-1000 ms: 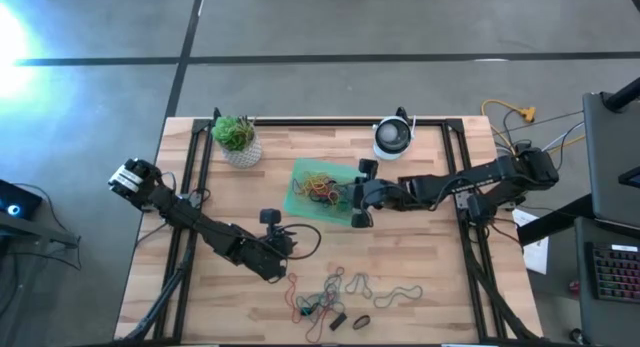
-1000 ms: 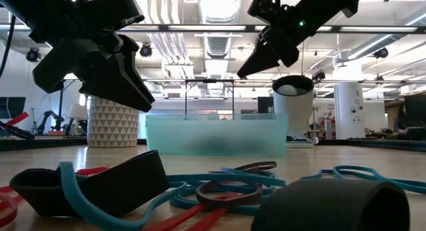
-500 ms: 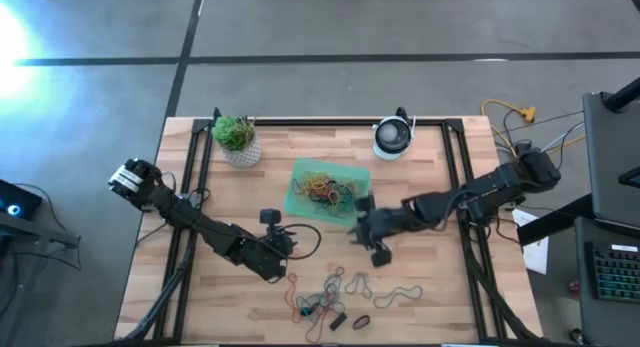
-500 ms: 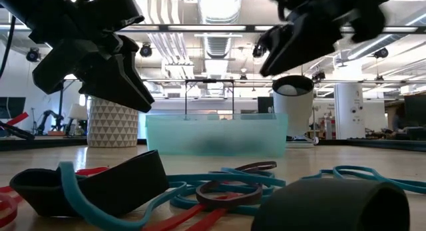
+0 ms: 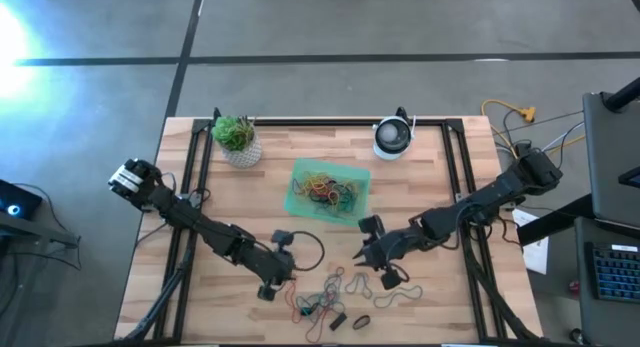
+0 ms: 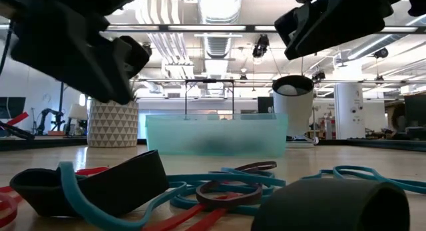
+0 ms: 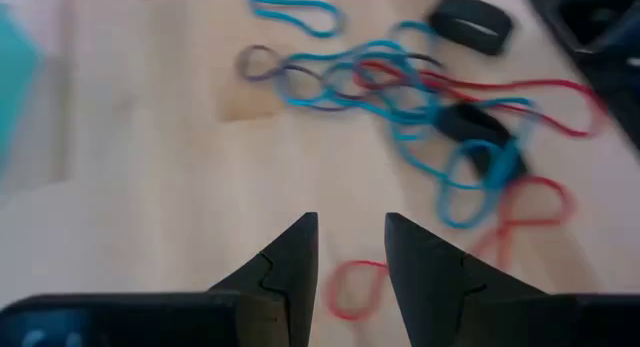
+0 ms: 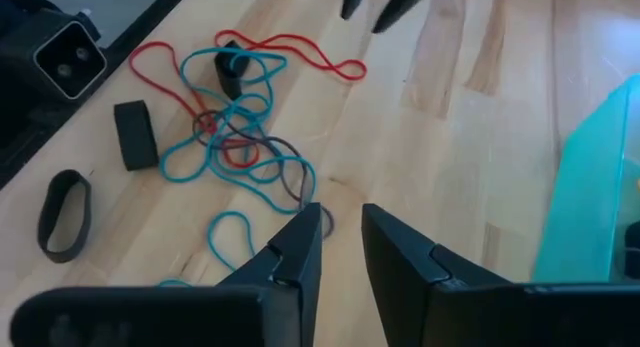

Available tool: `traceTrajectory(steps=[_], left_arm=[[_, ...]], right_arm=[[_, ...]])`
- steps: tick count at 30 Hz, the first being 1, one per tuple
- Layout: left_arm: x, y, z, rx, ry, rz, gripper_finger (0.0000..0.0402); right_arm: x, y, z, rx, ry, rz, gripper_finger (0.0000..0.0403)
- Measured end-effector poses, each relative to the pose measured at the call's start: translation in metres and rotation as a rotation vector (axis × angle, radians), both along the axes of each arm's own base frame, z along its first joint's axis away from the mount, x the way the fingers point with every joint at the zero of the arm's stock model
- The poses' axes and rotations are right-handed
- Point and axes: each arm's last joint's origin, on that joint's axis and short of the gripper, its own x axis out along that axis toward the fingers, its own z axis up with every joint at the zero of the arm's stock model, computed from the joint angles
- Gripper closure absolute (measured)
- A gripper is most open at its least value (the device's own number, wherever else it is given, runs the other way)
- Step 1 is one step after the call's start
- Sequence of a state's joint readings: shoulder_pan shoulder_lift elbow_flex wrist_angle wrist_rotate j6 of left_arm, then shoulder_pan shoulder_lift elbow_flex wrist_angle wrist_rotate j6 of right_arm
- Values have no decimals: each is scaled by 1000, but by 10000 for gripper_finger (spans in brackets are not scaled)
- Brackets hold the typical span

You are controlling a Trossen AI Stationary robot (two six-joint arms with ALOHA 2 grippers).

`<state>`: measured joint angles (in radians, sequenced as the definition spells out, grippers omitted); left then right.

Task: Pick and place rubber bands into bin
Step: Put the black rubber band into the green bin

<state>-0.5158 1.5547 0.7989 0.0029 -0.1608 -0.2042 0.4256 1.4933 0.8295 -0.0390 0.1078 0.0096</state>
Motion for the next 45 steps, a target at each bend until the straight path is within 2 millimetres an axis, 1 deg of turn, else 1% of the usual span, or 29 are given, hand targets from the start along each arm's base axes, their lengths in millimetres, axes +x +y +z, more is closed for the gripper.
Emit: traceTrajectory(steps=[5, 11, 18, 20, 26, 31, 34, 37, 39, 45], left_arm=[[-1, -2, -2, -56, 42, -41, 299], [1, -6, -9, -55, 67, -89, 299], [15, -16, -9, -133, -54, -166, 299], [17, -17, -14, -125, -48, -182, 299], [35, -28, -24, -117, -87, -251, 299], [47, -35, -29, -106, -86, -272, 299], [53, -39, -29, -133, -79, -277, 299], [56, -41, -30, -139, -71, -285, 299], [54, -40, -33, -126, -41, -284, 299], [56, -39, -32, -131, -52, -278, 299]], right_arm=[[0, 0, 0, -3, -4, -18, 338], [0, -1, -1, -2, 0, -29, 339], [-2, -2, -4, -5, 6, -31, 340], [-2, -2, -4, -7, 8, -31, 340], [-4, -2, -8, -1, 9, -36, 340], [-4, -3, -9, 22, 22, -59, 340], [-5, -3, -10, 24, 28, -61, 339], [-5, -3, -10, 21, 27, -59, 340], [-5, -3, -10, 21, 27, -58, 340], [-5, -3, -10, 17, 31, -56, 341]])
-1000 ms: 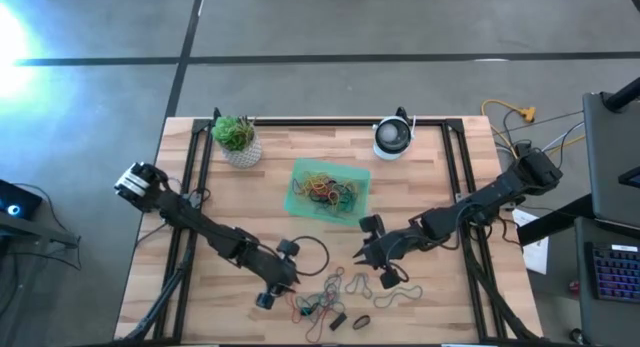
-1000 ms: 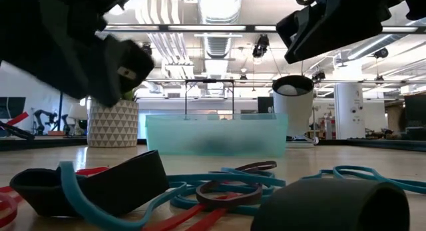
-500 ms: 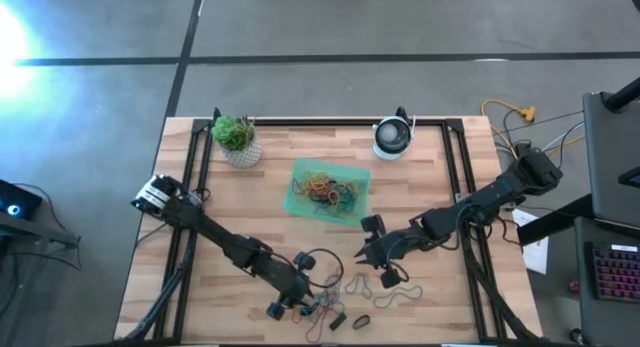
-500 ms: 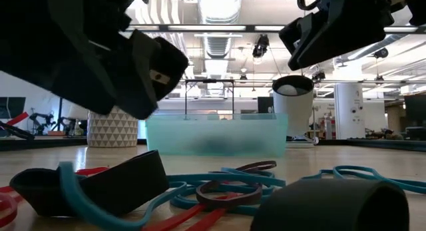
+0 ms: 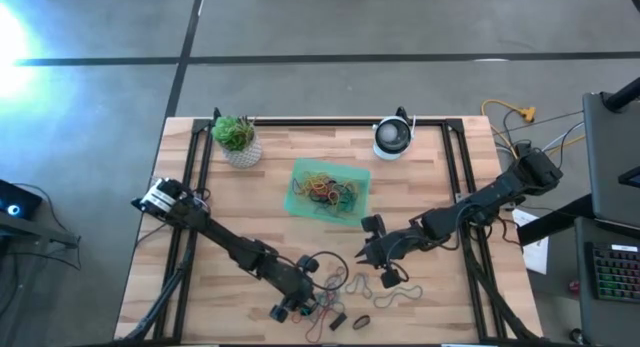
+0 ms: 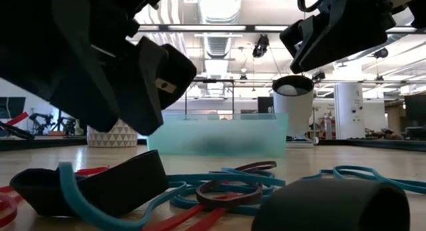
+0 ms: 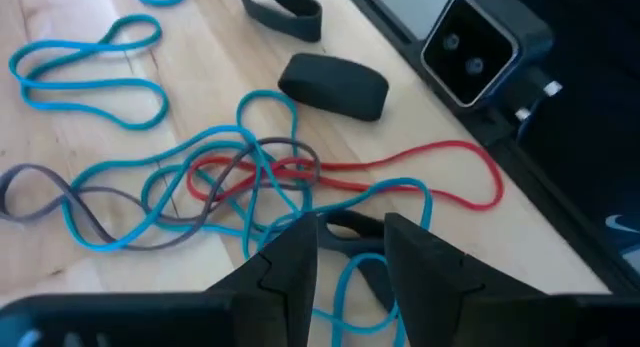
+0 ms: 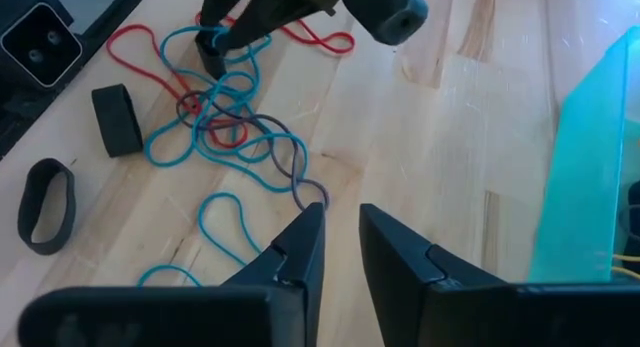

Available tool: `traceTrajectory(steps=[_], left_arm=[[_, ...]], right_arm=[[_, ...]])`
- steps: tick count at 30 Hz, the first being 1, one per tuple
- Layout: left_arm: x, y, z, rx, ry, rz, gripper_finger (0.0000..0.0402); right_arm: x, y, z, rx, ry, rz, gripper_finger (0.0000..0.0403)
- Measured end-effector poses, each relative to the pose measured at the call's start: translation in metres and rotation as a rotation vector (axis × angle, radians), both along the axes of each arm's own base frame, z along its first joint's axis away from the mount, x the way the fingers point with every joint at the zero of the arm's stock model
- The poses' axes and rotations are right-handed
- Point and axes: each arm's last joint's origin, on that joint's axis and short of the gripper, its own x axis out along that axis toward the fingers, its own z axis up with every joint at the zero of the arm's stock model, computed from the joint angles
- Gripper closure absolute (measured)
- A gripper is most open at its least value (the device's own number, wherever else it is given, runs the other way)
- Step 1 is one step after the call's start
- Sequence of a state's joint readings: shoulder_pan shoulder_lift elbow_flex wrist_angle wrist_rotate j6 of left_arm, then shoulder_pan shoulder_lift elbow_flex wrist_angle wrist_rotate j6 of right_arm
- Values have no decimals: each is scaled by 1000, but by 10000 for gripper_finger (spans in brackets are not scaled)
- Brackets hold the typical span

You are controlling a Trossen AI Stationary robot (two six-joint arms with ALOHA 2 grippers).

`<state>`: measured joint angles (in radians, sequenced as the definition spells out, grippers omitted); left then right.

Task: Pick and place rubber bands into bin
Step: Put the black rubber band into the green bin

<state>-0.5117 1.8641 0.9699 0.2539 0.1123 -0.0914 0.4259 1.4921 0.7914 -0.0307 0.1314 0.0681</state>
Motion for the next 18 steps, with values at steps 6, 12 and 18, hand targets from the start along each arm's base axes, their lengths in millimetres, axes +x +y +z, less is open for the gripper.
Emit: traceTrajectory(steps=[6, 12, 18], left_arm=[[3, 1, 1, -9, -20, 8, 299], [3, 2, 1, -12, -26, 11, 299], [4, 2, 3, -31, -45, 12, 299]], right_arm=[[0, 0, 0, 0, 0, 0, 344], [0, 0, 0, 0, 1, 0, 344], [0, 0, 0, -1, 1, 0, 344]])
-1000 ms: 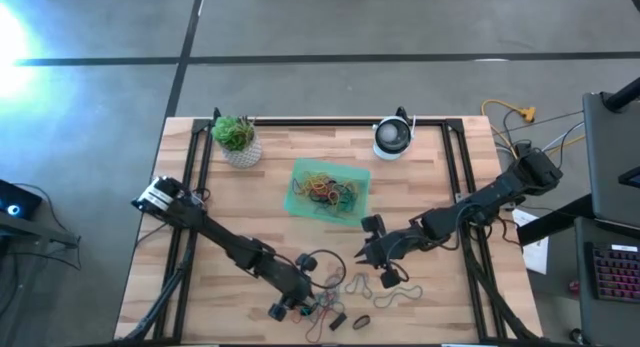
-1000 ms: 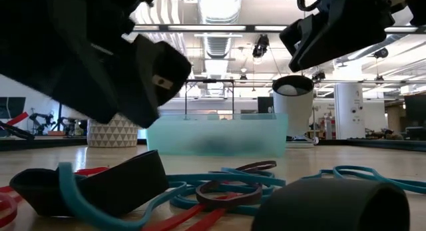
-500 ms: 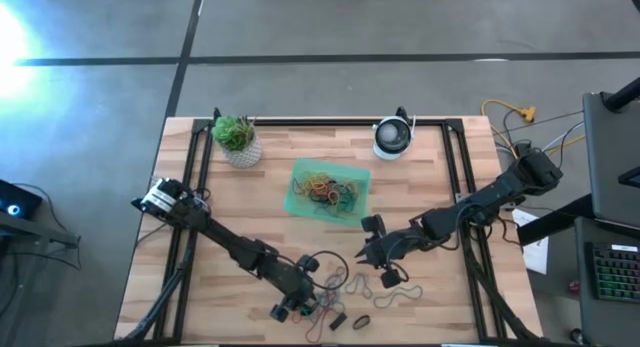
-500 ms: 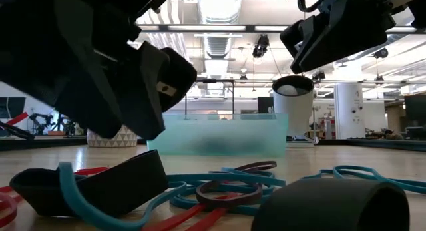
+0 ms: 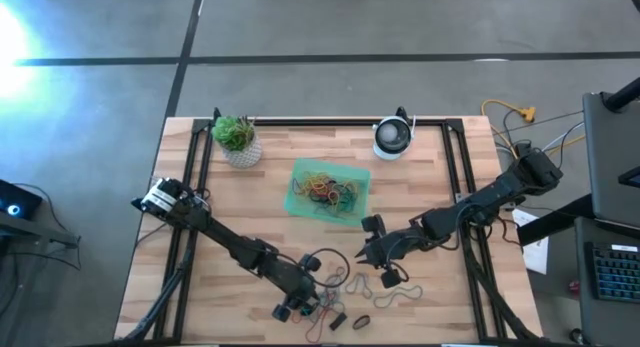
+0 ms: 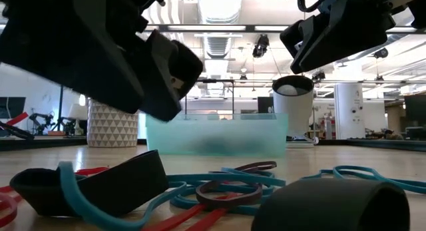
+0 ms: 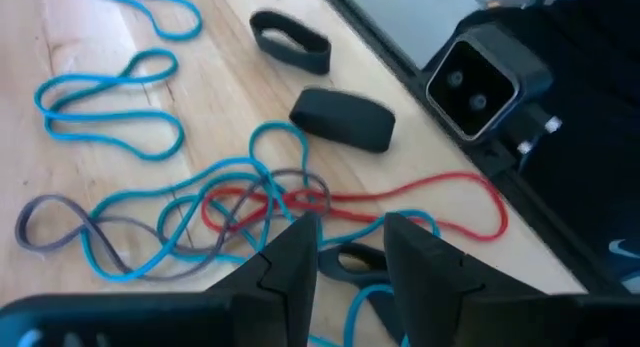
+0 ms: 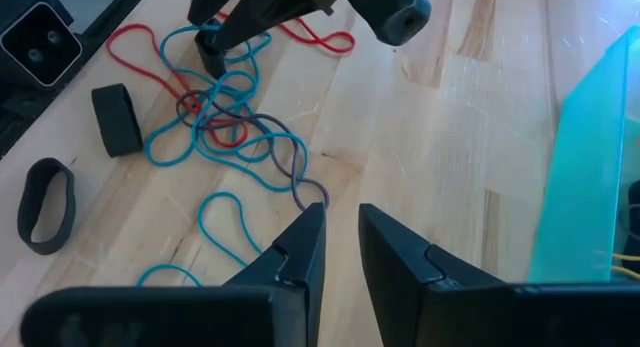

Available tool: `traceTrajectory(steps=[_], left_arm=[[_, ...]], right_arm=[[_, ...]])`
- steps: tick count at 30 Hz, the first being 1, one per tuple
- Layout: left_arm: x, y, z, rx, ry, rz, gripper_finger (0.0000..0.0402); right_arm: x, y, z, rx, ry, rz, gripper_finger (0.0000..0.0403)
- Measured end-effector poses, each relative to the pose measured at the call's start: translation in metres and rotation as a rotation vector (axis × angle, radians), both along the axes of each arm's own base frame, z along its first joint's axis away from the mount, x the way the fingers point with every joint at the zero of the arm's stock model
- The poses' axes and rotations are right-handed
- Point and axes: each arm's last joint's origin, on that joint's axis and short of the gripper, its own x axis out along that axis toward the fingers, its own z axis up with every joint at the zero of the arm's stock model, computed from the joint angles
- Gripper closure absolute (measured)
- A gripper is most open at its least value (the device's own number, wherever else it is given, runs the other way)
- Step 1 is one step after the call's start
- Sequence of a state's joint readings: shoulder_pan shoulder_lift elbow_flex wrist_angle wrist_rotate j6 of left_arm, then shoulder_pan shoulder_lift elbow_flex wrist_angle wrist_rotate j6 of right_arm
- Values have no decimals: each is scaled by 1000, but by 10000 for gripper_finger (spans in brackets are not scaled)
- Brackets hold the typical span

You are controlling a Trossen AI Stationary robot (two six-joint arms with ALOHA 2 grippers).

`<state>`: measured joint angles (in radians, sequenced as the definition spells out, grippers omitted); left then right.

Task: Pick and place rubber bands into bin
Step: Put the black rubber band into the green bin

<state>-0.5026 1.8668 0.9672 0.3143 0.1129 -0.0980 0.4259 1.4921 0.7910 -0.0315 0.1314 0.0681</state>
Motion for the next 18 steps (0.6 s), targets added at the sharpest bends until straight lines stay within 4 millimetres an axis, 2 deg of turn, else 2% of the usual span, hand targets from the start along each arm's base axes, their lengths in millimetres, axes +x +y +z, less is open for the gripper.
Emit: traceTrajectory(steps=[7, 15, 18], left_arm=[[1, -1, 1, -51, 4, 21, 299], [9, -8, -26, -64, 73, 8, 299], [12, -10, -27, -78, 78, -9, 299]], right_arm=[[0, 0, 0, 0, 0, 0, 344], [0, 0, -1, -3, 8, -1, 344], [-1, -1, -1, -2, 18, -6, 344]])
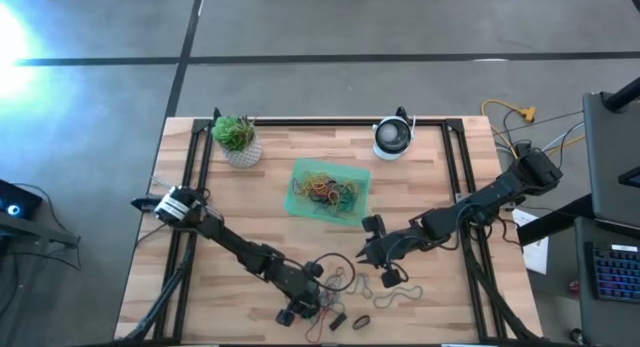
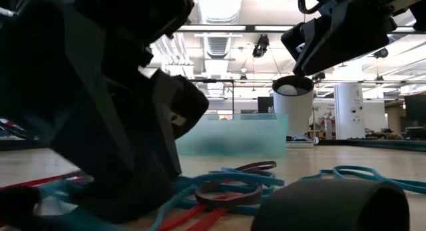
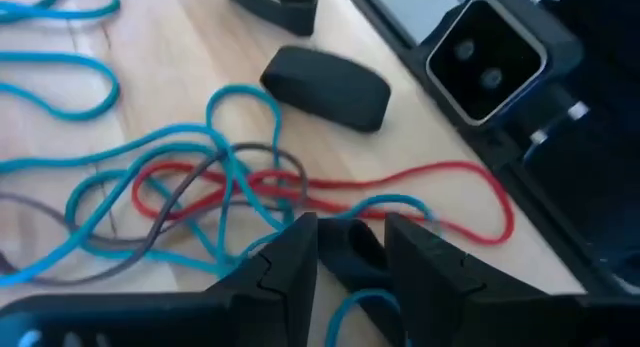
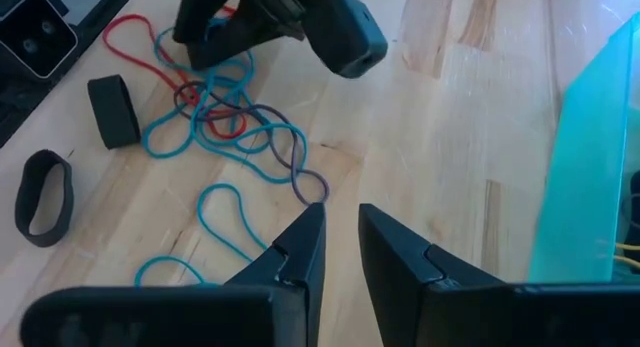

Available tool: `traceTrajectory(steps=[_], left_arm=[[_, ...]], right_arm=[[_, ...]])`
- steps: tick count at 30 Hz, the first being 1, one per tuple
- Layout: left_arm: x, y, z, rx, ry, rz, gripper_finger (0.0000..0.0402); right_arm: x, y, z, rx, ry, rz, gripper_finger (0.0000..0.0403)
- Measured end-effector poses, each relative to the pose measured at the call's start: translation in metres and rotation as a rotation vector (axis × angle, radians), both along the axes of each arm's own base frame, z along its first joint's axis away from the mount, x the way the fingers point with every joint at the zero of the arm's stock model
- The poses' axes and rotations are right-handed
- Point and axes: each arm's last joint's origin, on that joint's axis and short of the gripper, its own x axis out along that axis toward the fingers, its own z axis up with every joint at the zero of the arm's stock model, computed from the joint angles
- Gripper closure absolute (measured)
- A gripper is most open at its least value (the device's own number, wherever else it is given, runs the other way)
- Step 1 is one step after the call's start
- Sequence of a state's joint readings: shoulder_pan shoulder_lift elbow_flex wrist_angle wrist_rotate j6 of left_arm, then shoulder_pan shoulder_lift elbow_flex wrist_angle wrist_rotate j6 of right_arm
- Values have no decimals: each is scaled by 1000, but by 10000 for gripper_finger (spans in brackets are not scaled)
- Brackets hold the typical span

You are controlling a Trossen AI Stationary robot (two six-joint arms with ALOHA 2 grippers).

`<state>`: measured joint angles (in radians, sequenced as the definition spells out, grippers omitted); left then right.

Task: Pick and place rubber bands into bin
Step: Put the black rubber band into the green bin

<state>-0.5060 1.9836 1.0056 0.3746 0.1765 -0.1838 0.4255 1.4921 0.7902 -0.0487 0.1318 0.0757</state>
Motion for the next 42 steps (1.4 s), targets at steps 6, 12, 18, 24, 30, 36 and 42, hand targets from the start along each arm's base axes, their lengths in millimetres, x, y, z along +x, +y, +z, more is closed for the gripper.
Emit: traceTrajectory(steps=[6, 12, 18, 24, 30, 36, 42], left_arm=[[-1, 1, -1, 5, 44, 10, 299], [-2, 1, -1, 19, 64, 7, 330], [-2, 1, 0, 35, 47, -7, 396], [-6, 3, 17, 41, 10, -19, 394], [-17, 13, 49, 147, -36, 11, 394], [-25, 34, 78, 339, -114, 114, 394], [-18, 75, 91, 524, -151, 217, 393]], right_arm=[[0, 0, 0, 0, -1, 0, 344], [0, 0, 0, 1, -1, 0, 344], [0, 0, 0, 1, -1, 0, 344], [0, 0, 0, 1, -2, 0, 344], [0, 0, 0, 1, -2, -1, 344], [0, 0, 0, 0, -1, 0, 344], [0, 0, -1, -2, -1, 1, 344]])
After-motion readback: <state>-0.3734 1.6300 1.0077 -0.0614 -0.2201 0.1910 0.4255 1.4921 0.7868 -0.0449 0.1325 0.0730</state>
